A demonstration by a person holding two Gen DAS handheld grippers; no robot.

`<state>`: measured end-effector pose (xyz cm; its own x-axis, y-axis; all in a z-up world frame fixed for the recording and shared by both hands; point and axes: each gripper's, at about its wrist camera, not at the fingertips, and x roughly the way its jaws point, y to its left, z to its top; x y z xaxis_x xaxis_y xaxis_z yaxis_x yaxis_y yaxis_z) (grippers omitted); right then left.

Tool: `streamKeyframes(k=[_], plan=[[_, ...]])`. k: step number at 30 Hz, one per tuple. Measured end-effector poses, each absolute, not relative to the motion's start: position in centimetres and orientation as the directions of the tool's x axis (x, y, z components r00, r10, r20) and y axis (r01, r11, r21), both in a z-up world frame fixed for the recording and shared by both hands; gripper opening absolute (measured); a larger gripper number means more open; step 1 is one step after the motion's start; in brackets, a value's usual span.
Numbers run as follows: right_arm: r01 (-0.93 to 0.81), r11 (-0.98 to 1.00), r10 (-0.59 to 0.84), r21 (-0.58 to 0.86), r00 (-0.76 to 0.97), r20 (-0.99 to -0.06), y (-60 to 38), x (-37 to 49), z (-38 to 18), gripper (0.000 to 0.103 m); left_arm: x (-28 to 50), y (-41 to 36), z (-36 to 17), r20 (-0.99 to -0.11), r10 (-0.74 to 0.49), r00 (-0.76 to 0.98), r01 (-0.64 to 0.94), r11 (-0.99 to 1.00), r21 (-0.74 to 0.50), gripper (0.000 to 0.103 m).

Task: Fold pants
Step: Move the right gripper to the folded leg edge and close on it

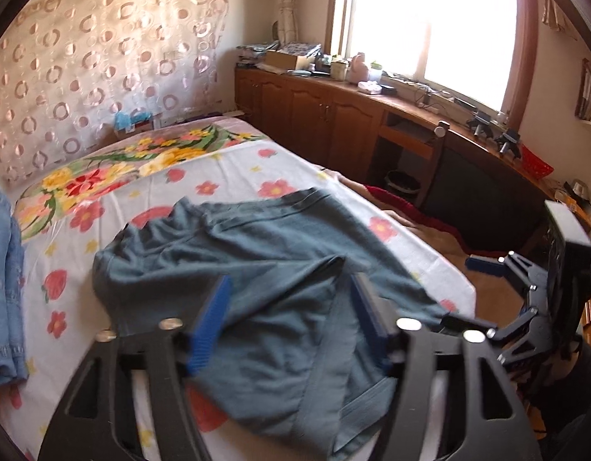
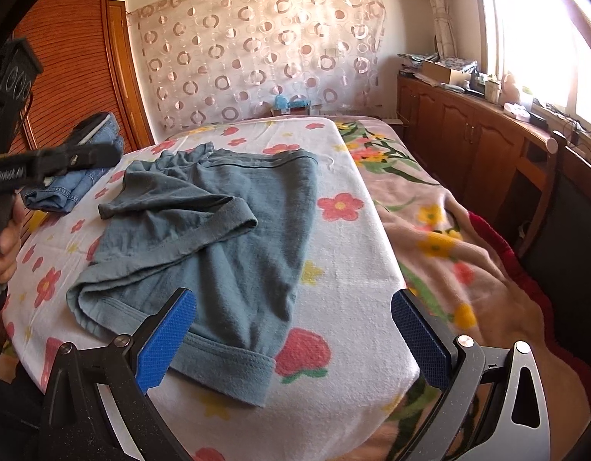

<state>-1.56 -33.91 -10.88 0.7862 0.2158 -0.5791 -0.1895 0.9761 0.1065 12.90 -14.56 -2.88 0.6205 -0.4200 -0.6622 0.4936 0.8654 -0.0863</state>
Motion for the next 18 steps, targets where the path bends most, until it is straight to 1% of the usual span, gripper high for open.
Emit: streamKeyframes(k=[2, 5, 6, 10, 14, 15, 18], plan=[[-0.195, 0.975, 0.219, 0.104, 0.787, -0.577, -33.7, -1.3, -10.7, 0.101, 12.8, -13.5, -3.8, -0.674, -0.413, 0.612, 0.478, 0.873, -0.100, 0.080], [-0.206, 0.974, 0.224, 0.096, 0.788, -0.573, -33.5, -0.9, -10.6, 0.101, 12.5, -12.2, -5.1, -0.691, -0.386, 0.611, 0.449, 0.888, -0.100, 0.080], [-0.211, 0.973, 0.225, 0.091, 0.790, -0.571, -33.3, -0.7, -10.4, 0.098, 12.4, -11.7, -5.7, -0.698, -0.376, 0.609, 0.438, 0.894, -0.098, 0.080], [-0.232, 0.969, 0.236, 0.082, 0.786, -0.572, -32.6, 0.2, -10.1, 0.094, 12.0, -10.2, -7.2, -0.718, -0.361, 0.595, 0.414, 0.903, -0.111, 0.080], [-0.270, 0.959, 0.266, 0.081, 0.773, -0.576, -32.1, 1.7, -9.8, 0.081, 11.6, -9.1, -8.3, -0.724, -0.353, 0.592, 0.397, 0.910, -0.119, 0.080], [-0.277, 0.957, 0.272, 0.082, 0.769, -0.579, -31.9, 2.1, -9.8, 0.075, 11.5, -9.0, -8.5, -0.726, -0.352, 0.591, 0.393, 0.911, -0.121, 0.080], [-0.304, 0.949, 0.290, 0.082, 0.746, -0.599, -31.6, 3.9, -10.0, 0.062, 11.3, -8.5, -9.3, -0.730, -0.352, 0.586, 0.382, 0.914, -0.134, 0.080]])
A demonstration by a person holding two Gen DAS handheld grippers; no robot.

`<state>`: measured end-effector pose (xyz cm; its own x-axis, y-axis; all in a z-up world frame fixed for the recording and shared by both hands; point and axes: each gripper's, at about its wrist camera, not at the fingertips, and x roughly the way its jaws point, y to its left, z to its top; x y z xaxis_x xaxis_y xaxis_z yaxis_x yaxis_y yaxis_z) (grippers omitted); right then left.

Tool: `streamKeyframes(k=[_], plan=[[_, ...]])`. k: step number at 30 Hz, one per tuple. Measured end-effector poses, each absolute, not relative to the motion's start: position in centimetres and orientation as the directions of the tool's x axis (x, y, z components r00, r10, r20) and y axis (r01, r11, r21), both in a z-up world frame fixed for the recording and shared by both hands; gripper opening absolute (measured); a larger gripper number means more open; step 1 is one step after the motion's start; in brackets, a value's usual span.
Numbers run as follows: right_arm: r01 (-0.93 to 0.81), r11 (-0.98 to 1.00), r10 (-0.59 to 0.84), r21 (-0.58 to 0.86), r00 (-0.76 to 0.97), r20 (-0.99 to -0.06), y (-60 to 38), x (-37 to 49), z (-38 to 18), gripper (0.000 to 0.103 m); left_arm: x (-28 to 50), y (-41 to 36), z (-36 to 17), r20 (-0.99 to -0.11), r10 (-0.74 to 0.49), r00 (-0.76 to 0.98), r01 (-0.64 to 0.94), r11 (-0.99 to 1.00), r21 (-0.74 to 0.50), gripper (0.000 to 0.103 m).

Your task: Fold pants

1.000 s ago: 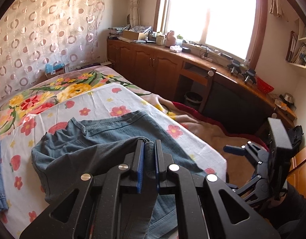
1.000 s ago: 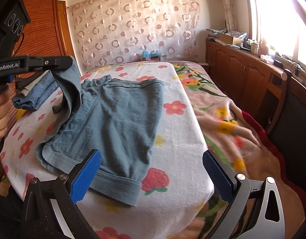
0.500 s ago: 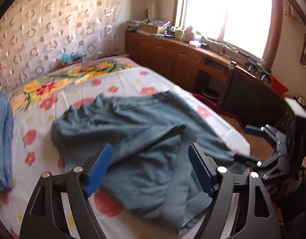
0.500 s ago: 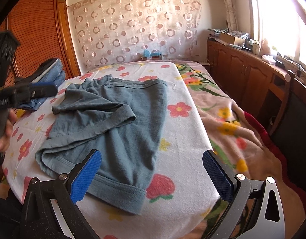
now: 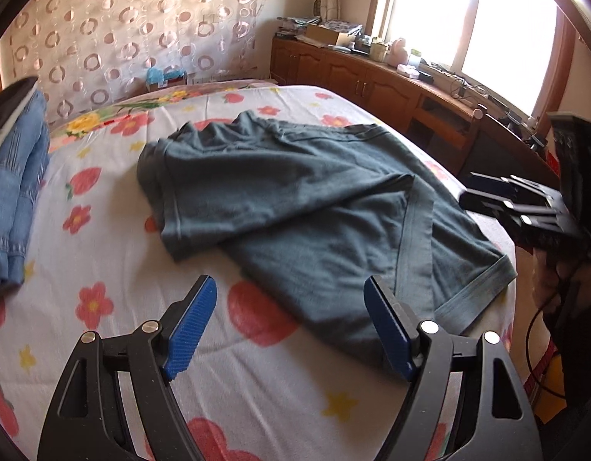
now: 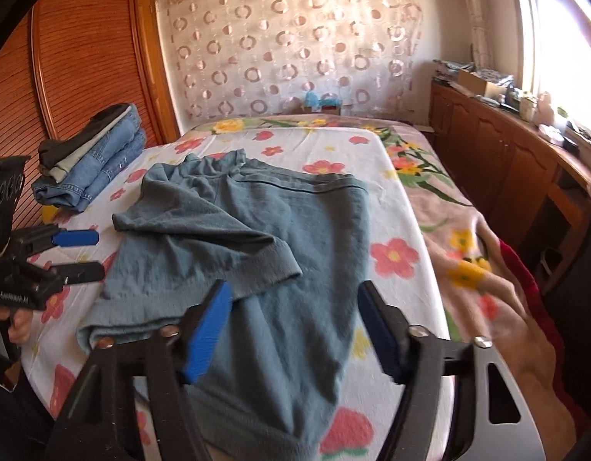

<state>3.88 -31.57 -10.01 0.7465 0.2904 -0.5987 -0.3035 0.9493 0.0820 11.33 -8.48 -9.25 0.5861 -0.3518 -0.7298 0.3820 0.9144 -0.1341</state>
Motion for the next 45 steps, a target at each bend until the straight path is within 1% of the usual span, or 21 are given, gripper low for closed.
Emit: streamKeyframes(k=[2, 7, 11, 19, 21, 24, 27, 33, 35, 45], plan=[[-0.318, 0.945, 0.298, 0.079, 0.733, -0.611, -31.4, 4.9, -10.3, 0.056, 11.3, -8.2, -9.6, -0.733, -0.347, 0.585, 0.371, 0.918, -0.138, 0.080], [-0.333, 0.939, 0.304, 0.084, 0.694, -0.653, -31.0, 8.0, -10.4, 0.052, 11.0, -7.5, -10.6, -0.739, -0.345, 0.579, 0.349, 0.924, -0.157, 0.080], [-0.345, 0.934, 0.314, 0.093, 0.670, -0.673, -31.0, 9.6, -10.3, 0.046, 10.7, -7.5, -10.6, -0.733, -0.347, 0.585, 0.352, 0.923, -0.157, 0.080], [-0.373, 0.920, 0.345, 0.120, 0.624, -0.701, -31.0, 10.4, -10.5, 0.024, 10.4, -7.3, -10.6, -0.718, -0.371, 0.589, 0.360, 0.916, -0.178, 0.080], [-0.392, 0.908, 0.380, 0.147, 0.625, -0.682, -31.0, 10.0, -10.1, 0.013, 10.3, -7.1, -10.5, -0.713, -0.376, 0.592, 0.357, 0.915, -0.186, 0.080], [-0.410, 0.893, 0.426, 0.186, 0.635, -0.645, -31.3, 8.8, -9.3, 0.007, 10.3, -7.1, -10.4, -0.711, -0.374, 0.596, 0.351, 0.917, -0.188, 0.080], [-0.420, 0.889, 0.437, 0.182, 0.658, -0.614, -31.3, 7.0, -8.5, 0.006, 10.1, -7.2, -10.1, -0.704, -0.374, 0.604, 0.350, 0.918, -0.187, 0.080], [-0.414, 0.893, 0.443, 0.178, 0.734, -0.515, -31.8, 2.2, -6.2, 0.006, 9.0, -7.9, -9.0, -0.681, -0.383, 0.624, 0.376, 0.911, -0.168, 0.080], [-0.399, 0.903, 0.423, 0.161, 0.756, -0.499, -32.0, 0.8, -5.8, 0.006, 8.8, -8.2, -8.9, -0.679, -0.388, 0.623, 0.385, 0.908, -0.165, 0.080], [-0.345, 0.925, 0.377, 0.161, 0.765, -0.522, -33.2, -3.4, -6.3, 0.006, 8.3, -9.1, -8.6, -0.673, -0.397, 0.624, 0.409, 0.900, -0.151, 0.080]])
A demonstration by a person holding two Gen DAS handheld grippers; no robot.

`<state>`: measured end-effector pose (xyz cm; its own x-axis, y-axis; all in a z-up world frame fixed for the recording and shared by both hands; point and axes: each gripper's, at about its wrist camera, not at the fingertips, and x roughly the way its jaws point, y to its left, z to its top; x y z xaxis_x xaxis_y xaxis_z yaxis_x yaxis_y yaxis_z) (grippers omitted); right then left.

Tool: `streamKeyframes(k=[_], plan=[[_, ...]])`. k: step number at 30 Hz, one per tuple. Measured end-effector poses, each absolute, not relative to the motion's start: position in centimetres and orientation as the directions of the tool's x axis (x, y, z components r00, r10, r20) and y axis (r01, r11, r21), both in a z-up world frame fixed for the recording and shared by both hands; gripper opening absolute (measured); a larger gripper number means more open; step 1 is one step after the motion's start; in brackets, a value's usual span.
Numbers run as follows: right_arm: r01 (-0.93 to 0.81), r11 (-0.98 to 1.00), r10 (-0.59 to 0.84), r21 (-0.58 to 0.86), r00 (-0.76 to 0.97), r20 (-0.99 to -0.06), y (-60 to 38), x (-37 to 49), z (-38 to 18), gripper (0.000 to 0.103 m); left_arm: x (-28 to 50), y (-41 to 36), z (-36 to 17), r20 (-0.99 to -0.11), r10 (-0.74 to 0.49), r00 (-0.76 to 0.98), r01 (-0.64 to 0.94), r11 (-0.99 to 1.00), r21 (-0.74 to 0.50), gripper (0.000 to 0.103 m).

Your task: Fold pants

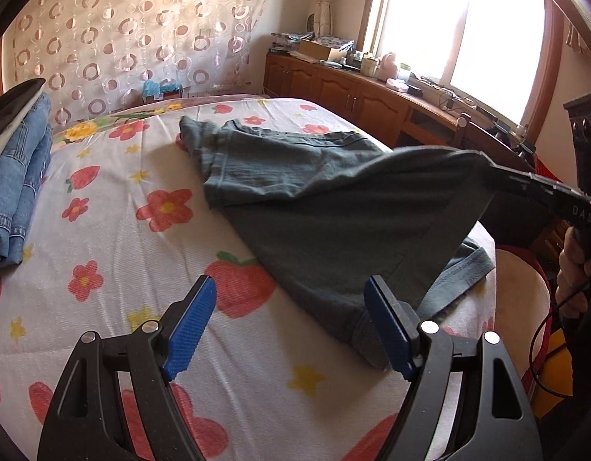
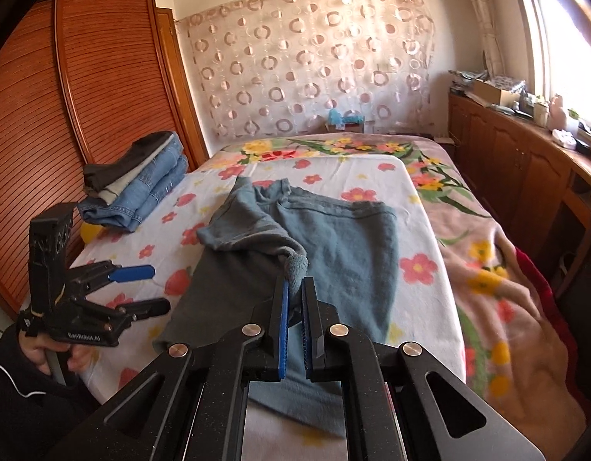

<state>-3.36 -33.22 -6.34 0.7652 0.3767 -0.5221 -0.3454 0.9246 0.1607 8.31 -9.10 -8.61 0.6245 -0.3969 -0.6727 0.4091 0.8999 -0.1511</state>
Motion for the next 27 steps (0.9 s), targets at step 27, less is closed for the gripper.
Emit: streamKeyframes(k=[27], plan=[[-0.233, 0.957, 0.286, 0.172, 0.681, -0.674, -35.2, -5.9, -8.2, 0.006, 8.2, -10.4, -9.2, -0.687, -0.397, 0.609, 0.422, 0.895, -0.143, 0.080]])
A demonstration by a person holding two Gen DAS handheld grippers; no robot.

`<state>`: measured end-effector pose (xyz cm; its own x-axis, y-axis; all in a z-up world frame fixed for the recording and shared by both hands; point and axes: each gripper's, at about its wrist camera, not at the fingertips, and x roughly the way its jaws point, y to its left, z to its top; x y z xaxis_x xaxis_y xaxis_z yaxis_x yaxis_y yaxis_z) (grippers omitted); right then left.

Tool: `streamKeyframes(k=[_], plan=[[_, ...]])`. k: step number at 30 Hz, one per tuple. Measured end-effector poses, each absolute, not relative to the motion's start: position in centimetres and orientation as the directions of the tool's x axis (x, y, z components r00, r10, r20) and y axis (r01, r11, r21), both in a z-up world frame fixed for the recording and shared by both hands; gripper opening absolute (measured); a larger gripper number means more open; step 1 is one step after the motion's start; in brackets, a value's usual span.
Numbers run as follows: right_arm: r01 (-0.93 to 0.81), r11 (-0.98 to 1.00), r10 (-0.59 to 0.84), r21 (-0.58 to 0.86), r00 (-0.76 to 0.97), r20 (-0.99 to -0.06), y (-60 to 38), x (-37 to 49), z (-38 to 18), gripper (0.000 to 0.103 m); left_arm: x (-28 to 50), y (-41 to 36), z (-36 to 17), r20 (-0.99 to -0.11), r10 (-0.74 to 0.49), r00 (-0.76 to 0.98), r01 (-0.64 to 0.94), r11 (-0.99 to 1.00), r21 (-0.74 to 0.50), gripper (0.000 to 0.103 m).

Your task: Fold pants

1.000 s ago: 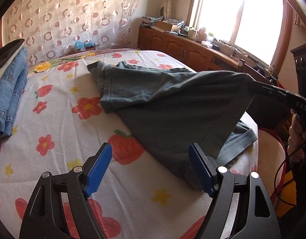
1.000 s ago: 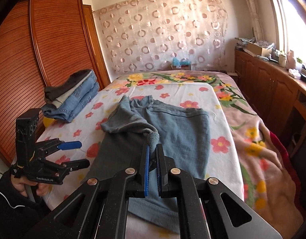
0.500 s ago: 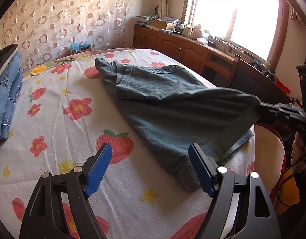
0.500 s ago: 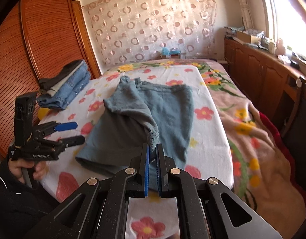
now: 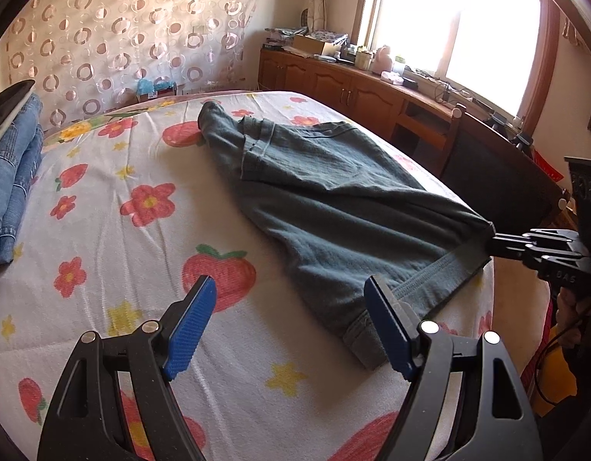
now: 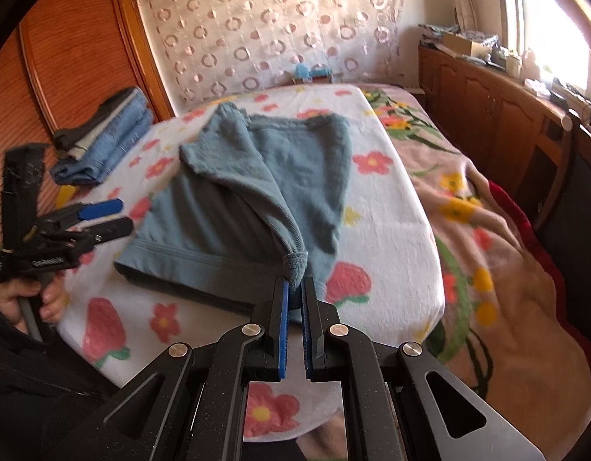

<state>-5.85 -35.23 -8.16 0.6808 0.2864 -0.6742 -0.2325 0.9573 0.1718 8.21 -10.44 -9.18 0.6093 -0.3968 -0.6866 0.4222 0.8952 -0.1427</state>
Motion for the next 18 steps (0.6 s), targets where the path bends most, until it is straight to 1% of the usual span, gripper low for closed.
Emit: streamKeyframes(k=[4, 8, 10, 11, 15, 18], plan=[[-0.234, 0.955, 0.293, 0.181, 0.662, -0.690, -35.4, -5.3, -8.5, 0.006, 8.3, -10.7, -9.6, -0.698, -0.393, 0.599, 0.421, 0.896, -0.143, 0.080], [-0.235, 0.948, 0.318, 0.215, 0.657, -0.684, -35.9, -5.1, -8.1, 0.006, 8.4, -10.7, -9.9, -0.708, -0.390, 0.588, 0.420, 0.896, -0.144, 0.080], [-0.239, 0.948, 0.316, 0.208, 0.659, -0.683, -36.0, -5.0, -7.8, 0.015, 8.4, -10.7, -10.0, -0.711, -0.390, 0.585, 0.419, 0.896, -0.147, 0.080], [-0.237, 0.950, 0.310, 0.202, 0.668, -0.677, -36.2, -5.2, -7.7, 0.021, 8.5, -10.7, -10.0, -0.711, -0.391, 0.584, 0.418, 0.896, -0.149, 0.080], [-0.233, 0.947, 0.322, 0.223, 0.687, -0.651, -36.6, -5.3, -7.4, 0.026, 8.5, -10.7, -10.1, -0.714, -0.393, 0.580, 0.413, 0.897, -0.157, 0.080], [-0.222, 0.951, 0.308, 0.215, 0.690, -0.654, -36.5, -4.8, -7.6, 0.027, 8.5, -10.7, -10.1, -0.712, -0.392, 0.582, 0.412, 0.897, -0.158, 0.080]])
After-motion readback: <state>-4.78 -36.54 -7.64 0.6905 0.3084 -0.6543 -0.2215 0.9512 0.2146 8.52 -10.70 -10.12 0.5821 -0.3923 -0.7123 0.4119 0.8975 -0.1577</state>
